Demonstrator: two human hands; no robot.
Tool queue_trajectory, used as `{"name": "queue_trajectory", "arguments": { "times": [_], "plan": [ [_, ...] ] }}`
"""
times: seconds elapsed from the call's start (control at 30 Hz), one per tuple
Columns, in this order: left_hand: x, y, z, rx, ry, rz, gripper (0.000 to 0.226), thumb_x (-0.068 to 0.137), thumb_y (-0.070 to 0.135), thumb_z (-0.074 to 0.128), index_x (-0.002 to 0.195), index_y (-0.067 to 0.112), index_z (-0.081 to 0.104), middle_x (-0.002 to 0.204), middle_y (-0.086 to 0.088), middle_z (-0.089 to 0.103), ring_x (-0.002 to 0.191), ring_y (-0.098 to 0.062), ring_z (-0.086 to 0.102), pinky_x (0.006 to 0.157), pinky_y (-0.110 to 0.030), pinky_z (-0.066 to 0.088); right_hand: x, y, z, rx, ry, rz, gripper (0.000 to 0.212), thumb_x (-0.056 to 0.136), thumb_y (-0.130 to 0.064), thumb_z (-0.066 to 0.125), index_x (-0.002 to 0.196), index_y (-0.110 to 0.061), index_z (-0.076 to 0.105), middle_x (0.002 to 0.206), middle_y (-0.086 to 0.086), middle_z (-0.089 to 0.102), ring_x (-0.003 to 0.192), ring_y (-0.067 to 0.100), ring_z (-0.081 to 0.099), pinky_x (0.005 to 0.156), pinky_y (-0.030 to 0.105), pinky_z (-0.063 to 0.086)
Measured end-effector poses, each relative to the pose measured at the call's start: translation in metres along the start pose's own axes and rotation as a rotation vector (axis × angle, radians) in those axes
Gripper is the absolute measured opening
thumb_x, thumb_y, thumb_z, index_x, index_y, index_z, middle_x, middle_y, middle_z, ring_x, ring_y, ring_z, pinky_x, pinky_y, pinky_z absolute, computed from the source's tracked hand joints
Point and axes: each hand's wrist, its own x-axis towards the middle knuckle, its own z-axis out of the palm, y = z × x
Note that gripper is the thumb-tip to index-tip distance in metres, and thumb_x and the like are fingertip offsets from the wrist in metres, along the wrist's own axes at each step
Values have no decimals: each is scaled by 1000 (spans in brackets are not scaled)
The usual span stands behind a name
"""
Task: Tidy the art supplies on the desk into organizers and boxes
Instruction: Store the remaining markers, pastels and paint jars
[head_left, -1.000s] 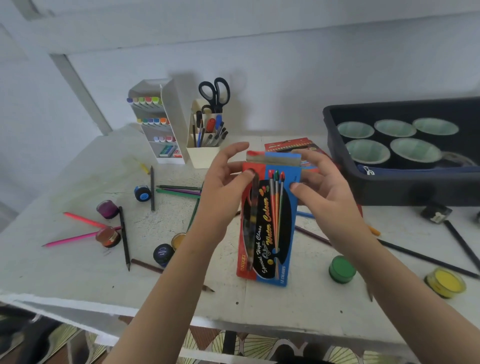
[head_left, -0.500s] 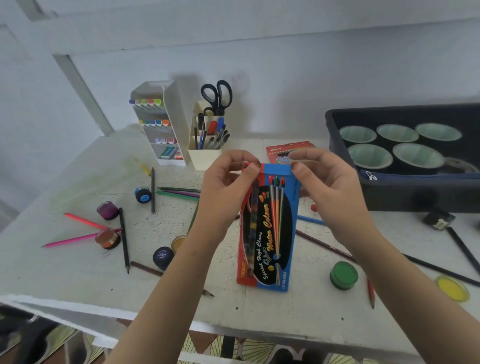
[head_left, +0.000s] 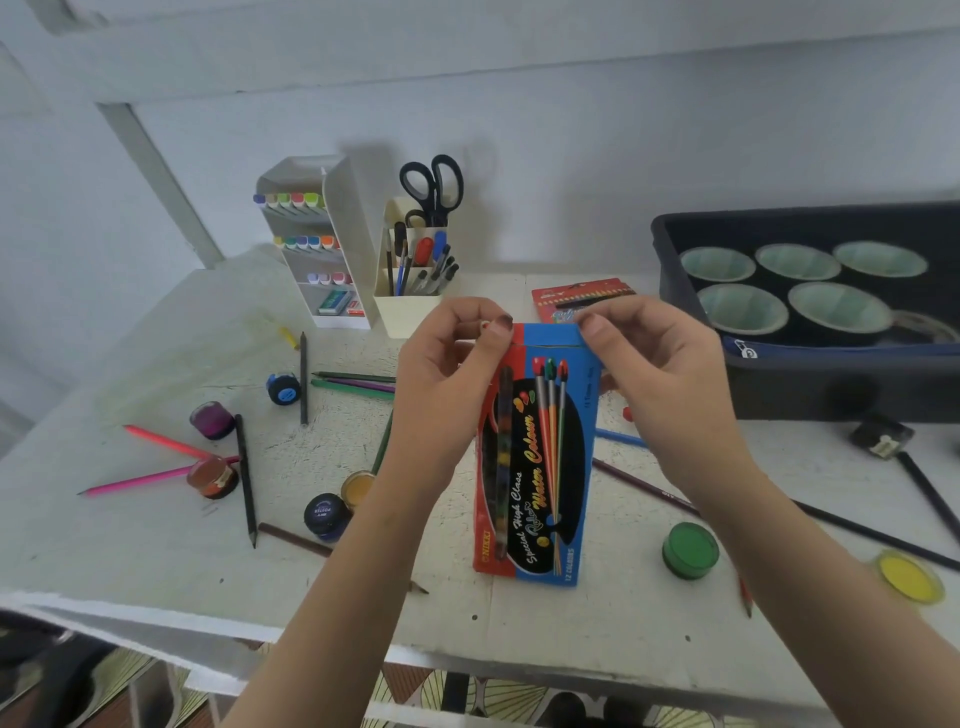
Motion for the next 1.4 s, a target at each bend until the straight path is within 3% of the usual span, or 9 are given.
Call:
{"name": "queue_trajectory", "arguments": {
  "times": [0.37, 0.53, 0.63, 0.8, 0.93, 1.03, 1.13, 1.27, 1.4],
  "plan": [
    [-9, -7, -8, -12, -25, 71, 11, 93, 14, 52, 85, 18, 58, 72, 14, 63, 68, -1, 62, 57, -14, 51, -9, -1, 2, -28, -70, -57, 6, 88, -22, 56, 90, -19, 60, 83, -7, 66, 84, 11, 67, 65, 25, 57],
    [-14, -11, -13, -5, -61, 99, 4, 84, 22, 60, 88, 23, 57, 81, 9, 64, 80, -18, 64, 64, -34, 55, -17, 2, 1, -74, -109, -72, 35, 79, -40, 55, 99, -11, 59, 89, -6, 66, 92, 16, 67, 66, 42, 59],
    [-17, -13, -15, -5, -93, 102, 9, 85, 20, 60, 93, 23, 57, 85, 5, 65, 83, -25, 65, 67, -39, 55, -20, 5, -2, -101, -123, -84, 38, 80, -40, 56, 104, -11, 58, 95, -4, 66, 95, 19, 67, 65, 48, 59],
    [-20, -20, -20, -34, -153, 49, 28, 90, 9, 57, 110, 28, 55, 97, 1, 68, 87, -13, 67, 64, -23, 55, -20, 9, -7, -79, -156, -30, 27, 81, -35, 57, 105, -22, 57, 97, -3, 69, 95, 13, 67, 61, 32, 59],
    [-19, -33, -23, 121, -162, -221, 47, 87, 17, 64, 123, 38, 44, 99, 4, 67, 84, -9, 69, 62, -22, 55, -11, 18, -7, -55, -113, 7, 15, 90, -18, 57, 102, -27, 57, 94, -1, 69, 92, 9, 67, 56, 20, 54],
    [-18, -42, -24, 209, -239, -349, 22, 88, 20, 63, 108, 28, 56, 88, 3, 71, 76, -7, 69, 56, -18, 53, -5, 27, -5, -9, -52, 105, 16, 91, -18, 57, 104, -27, 57, 94, 0, 70, 90, 7, 68, 55, 19, 54],
    [-20, -47, -20, 128, -199, -395, 9, 88, 18, 63, 96, 23, 61, 80, 3, 73, 70, -9, 70, 51, -16, 50, -4, 38, -5, -25, -25, 252, 19, 91, -22, 58, 109, -27, 53, 97, 0, 69, 83, 8, 69, 54, 21, 54],
    [-21, -49, -12, 11, -108, -464, 9, 89, 20, 62, 97, 16, 63, 74, 2, 74, 65, -10, 70, 50, -20, 50, -16, 48, -9, -31, -154, 478, 33, 90, -22, 60, 120, -24, 45, 87, 2, 72, 67, 12, 70, 50, 24, 52],
    [-18, -45, 0, -124, 61, -537, 27, 88, 21, 64, 110, 7, 59, 77, -1, 73, 62, -9, 69, 48, -20, 51, -34, 54, -16, -117, -156, 502, 27, 88, -21, 63, 109, -27, 48, 79, -3, 73, 70, 8, 70, 54, 25, 53]
  ]
}}
